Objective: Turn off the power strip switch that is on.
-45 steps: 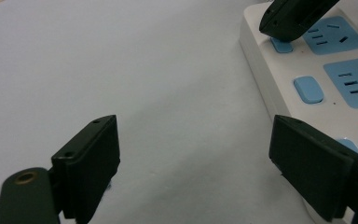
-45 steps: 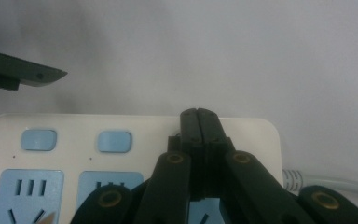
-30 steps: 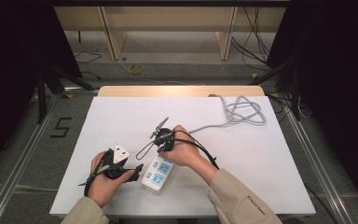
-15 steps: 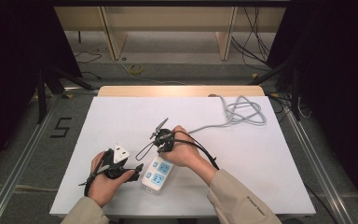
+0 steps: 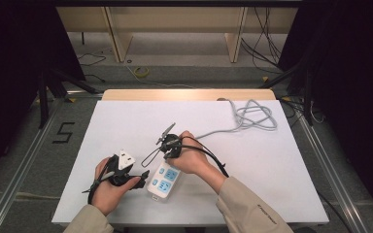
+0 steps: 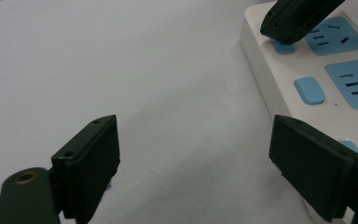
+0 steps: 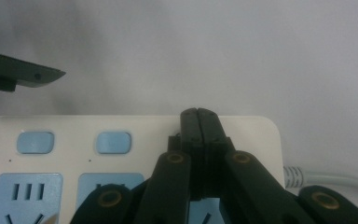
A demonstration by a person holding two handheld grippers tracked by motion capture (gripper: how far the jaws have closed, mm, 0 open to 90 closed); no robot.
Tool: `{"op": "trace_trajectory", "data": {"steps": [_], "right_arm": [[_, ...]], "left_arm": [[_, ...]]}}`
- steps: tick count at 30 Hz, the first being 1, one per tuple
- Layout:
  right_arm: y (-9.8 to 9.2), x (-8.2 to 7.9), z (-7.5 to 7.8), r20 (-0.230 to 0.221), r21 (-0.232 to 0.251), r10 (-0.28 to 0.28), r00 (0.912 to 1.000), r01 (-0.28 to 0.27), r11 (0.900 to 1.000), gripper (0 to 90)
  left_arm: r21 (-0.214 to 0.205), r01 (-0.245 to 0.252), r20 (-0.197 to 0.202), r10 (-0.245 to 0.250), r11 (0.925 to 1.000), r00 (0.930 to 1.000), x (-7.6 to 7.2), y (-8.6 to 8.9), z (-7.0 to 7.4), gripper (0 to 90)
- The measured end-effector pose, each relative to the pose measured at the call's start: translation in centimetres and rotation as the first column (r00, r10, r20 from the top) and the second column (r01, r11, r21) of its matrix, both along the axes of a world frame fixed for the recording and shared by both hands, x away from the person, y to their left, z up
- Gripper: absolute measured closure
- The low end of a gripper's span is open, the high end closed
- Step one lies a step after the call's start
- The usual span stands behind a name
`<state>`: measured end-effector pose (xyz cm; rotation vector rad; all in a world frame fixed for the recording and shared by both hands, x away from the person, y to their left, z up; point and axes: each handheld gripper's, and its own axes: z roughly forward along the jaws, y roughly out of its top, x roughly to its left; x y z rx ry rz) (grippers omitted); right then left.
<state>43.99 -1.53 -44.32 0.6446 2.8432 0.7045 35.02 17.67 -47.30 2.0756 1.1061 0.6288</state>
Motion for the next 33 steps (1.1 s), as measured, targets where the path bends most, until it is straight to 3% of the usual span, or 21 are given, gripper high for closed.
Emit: {"op": "trace_trajectory", "data": {"steps": [12, 22, 33], "right_arm": [[-0.5, -0.1, 0.5, 0.008, 0.026, -0.004, 1.0000, 0.004, 0.9996, 90.0], [-1.8, -0.5, 1.4, 0.019, 0.056, -0.010, 0.9998, 0.009, 0.9984, 90.0], [-4.4, -1.0, 1.1, 0.026, 0.058, -0.009, 0.9996, 0.008, 0.9983, 88.2]], "left_arm": [[0.000, 0.001, -0.001, -0.001, 1.0000, 1.0000, 0.0, 0.0, 0.0, 15.7], [0.004, 0.003, -0.002, -0.003, 1.0000, 1.0000, 0.0, 0.0, 0.0, 15.7], [0.005, 0.002, -0.006, -0.002, 1.0000, 1.0000, 0.0, 0.1, 0.0, 15.8]]}}
